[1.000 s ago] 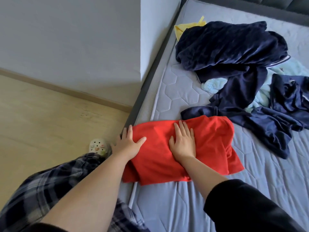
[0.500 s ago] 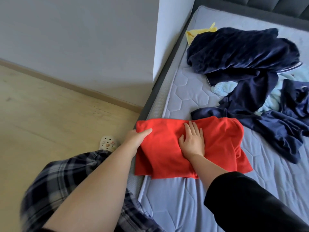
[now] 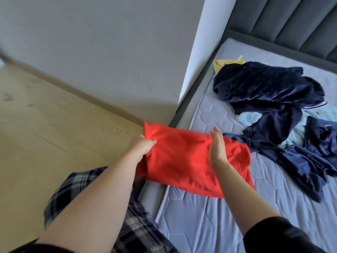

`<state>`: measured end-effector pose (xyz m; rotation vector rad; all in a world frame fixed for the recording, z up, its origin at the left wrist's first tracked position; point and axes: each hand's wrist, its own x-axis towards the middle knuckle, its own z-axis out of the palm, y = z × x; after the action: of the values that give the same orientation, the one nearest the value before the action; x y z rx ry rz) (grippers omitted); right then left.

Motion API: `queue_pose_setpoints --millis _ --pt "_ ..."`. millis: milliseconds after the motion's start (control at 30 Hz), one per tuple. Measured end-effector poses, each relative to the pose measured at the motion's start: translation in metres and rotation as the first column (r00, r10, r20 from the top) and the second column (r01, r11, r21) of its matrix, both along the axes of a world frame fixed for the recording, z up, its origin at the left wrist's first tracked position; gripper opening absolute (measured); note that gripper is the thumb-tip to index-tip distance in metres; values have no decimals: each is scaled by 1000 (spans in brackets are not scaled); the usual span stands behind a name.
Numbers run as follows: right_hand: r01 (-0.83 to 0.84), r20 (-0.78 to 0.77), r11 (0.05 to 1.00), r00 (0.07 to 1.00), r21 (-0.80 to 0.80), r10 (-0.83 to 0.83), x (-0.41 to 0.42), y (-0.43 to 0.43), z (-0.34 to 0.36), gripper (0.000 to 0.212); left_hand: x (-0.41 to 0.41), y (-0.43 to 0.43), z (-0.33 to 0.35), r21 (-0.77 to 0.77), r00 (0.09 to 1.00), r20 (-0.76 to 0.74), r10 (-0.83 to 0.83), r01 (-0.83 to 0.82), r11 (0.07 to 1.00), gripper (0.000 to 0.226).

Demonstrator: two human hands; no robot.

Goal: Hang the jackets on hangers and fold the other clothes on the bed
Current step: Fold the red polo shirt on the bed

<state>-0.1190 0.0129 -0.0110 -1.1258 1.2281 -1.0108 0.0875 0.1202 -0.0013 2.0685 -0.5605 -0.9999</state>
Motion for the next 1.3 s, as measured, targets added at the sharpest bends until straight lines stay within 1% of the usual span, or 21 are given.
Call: queue_pose_setpoints --millis 133,200,267,333,433,533,600,633,700,733,767,800,833,867,900,967,1033,1100,1133,1167,1300 --pt "-182 215 983 960 2 177 50 22 -1 49 15 15 -2 -56 1000 27 5 -3 998 23" --pt "-188 91 980 979 65 182 67 45 -24 41 11 15 -4 -12 999 51 -6 6 1000 26" --pt "-160 -184 985 968 65 169 68 67 -53 39 4 14 -6 82 989 128 -78 68 994 32" --pt "-127 -263 991 955 49 136 67 75 -63 39 -3 12 -3 148 975 172 -141 116 982 34" --pt "9 -78 989 997 151 3 72 65 -50 33 -5 4 1 132 996 71 -57 47 990 35" --pt "68 218 943 965 325 -144 54 55 -39 35 -8 -1 16 11 974 -225 41 -40 999 39" --pt "60 307 908 930 415 -202 31 49 -30 39 -17 1 31 -141 846 -524 -98 27 990 27" --pt "35 344 895 916 444 -207 18 45 -20 38 -24 3 36 -251 698 -674 -242 92 964 24" --pt "-11 392 893 901 450 -186 -8 39 -2 23 -38 2 40 -438 393 -796 -461 153 886 40" --pt "-52 431 896 888 440 -161 -19 36 5 19 -45 -1 40 -482 324 -797 -509 166 860 45" --pt "-76 451 903 882 422 -136 -30 33 11 19 -52 -6 37 -483 353 -784 -510 170 859 44" --pt "-72 441 917 890 393 -119 -38 30 15 26 -60 -11 33 -452 462 -750 -474 165 877 39" --pt "-63 414 933 905 355 -96 -46 27 19 35 -66 -14 30 -389 643 -651 -404 174 904 33" --pt "-64 406 949 911 307 -70 -51 26 23 38 -72 -16 27 -322 802 -477 -361 223 920 30" --pt "-84 416 957 909 276 -40 -56 23 25 40 -76 -17 23 -258 879 -297 -374 303 917 30" --pt "-103 399 954 917 281 -18 -63 19 28 46 -84 -16 13 -181 823 -98 -560 538 823 33" --pt "-118 291 920 957 373 4 -67 18 26 43 -98 -13 3 -62 660 -11 -751 749 660 47" --pt "-134 101 862 990 489 97 -69 18 24 37 -113 -11 -8 94 533 96 -841 836 541 62" --pt "-125 -4 876 990 466 144 -69 17 23 30 -118 -10 -13 133 512 141 -847 838 529 63" --pt "-125 -119 911 976 393 185 -69 16 22 28 -121 -10 -17 123 534 169 -828 822 556 61" --pt "-85 -468 993 876 81 113 -66 7 33 27 -112 -14 -18 -219 852 108 -512 523 823 37"
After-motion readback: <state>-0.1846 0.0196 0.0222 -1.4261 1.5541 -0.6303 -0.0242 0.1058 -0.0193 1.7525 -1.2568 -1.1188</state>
